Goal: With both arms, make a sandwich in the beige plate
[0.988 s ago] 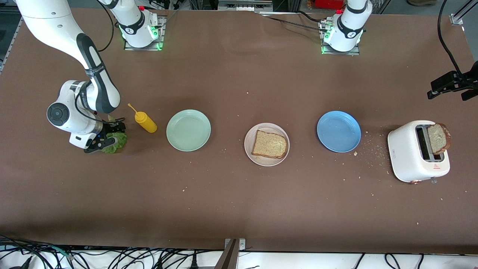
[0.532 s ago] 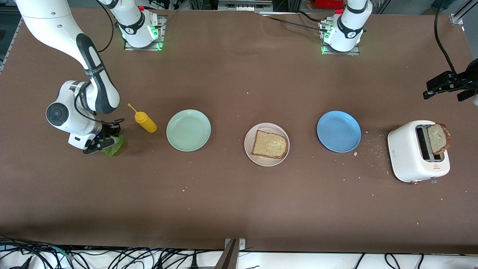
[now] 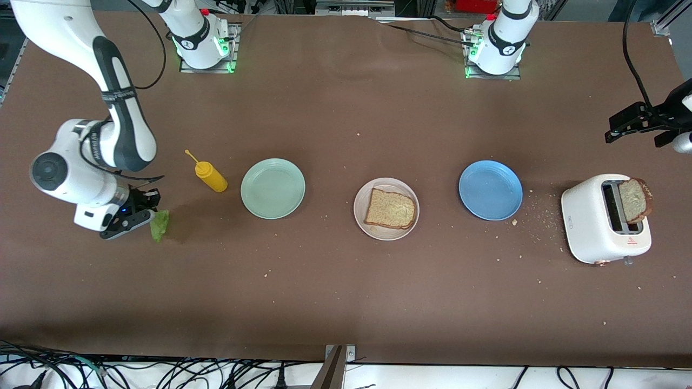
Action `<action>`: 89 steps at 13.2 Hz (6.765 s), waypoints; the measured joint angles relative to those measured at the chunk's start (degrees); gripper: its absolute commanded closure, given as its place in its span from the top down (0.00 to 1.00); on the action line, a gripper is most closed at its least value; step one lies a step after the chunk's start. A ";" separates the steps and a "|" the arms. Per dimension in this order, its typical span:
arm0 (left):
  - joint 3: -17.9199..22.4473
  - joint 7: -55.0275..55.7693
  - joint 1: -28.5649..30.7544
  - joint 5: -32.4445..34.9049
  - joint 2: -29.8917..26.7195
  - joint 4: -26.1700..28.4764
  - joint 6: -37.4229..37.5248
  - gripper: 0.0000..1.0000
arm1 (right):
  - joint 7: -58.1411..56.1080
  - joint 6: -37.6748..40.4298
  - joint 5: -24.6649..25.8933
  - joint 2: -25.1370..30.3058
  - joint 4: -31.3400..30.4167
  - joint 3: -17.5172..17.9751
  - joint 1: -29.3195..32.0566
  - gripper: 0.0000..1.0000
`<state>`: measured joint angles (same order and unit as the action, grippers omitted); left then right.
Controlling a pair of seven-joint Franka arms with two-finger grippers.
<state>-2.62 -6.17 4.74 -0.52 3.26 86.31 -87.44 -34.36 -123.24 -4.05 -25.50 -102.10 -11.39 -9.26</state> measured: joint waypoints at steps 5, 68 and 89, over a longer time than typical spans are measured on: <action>-0.54 0.00 -0.15 0.00 0.00 0.00 -0.01 1.00 | -0.37 10.14 -0.04 0.78 14.66 10.76 -0.86 0.00; 0.11 0.00 0.80 0.00 -0.37 -0.03 -0.19 1.00 | 24.26 24.77 -2.98 -3.29 33.08 10.27 -11.51 1.00; -0.56 -2.51 2.12 2.17 -2.03 -0.65 2.98 1.00 | 22.58 36.81 -3.06 -2.01 34.90 -5.97 -8.64 1.00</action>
<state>-3.19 -8.68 6.86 1.65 1.24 85.66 -84.46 -11.78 -86.43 -7.11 -27.51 -67.20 -17.36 -17.90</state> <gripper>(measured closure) 0.000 0.000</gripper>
